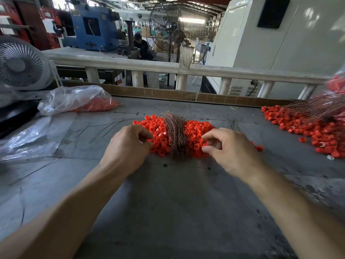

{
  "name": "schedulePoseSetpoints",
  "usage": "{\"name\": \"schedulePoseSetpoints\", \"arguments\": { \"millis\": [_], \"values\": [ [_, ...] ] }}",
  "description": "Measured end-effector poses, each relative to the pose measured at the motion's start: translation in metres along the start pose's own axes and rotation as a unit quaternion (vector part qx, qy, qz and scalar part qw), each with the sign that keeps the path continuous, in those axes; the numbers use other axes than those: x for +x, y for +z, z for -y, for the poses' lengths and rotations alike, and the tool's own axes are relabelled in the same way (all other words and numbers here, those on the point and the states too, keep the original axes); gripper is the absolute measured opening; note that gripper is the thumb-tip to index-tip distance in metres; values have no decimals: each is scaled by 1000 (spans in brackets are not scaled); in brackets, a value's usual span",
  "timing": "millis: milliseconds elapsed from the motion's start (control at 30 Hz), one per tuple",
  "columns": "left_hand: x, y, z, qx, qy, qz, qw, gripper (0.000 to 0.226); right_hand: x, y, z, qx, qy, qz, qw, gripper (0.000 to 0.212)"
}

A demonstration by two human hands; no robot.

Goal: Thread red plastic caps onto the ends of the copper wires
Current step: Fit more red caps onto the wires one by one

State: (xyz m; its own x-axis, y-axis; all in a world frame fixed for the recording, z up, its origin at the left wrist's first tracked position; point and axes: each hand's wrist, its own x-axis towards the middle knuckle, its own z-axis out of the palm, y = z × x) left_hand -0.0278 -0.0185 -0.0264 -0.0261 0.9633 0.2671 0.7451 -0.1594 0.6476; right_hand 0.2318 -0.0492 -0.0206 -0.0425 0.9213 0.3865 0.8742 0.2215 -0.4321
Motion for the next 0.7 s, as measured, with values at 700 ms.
{"name": "schedulePoseSetpoints", "arguments": {
  "millis": [700],
  "values": [
    [2, 4, 5, 41, 15, 12, 999, 15, -1, 10, 27, -24, -112, -37, 993, 24]
  ]
}}
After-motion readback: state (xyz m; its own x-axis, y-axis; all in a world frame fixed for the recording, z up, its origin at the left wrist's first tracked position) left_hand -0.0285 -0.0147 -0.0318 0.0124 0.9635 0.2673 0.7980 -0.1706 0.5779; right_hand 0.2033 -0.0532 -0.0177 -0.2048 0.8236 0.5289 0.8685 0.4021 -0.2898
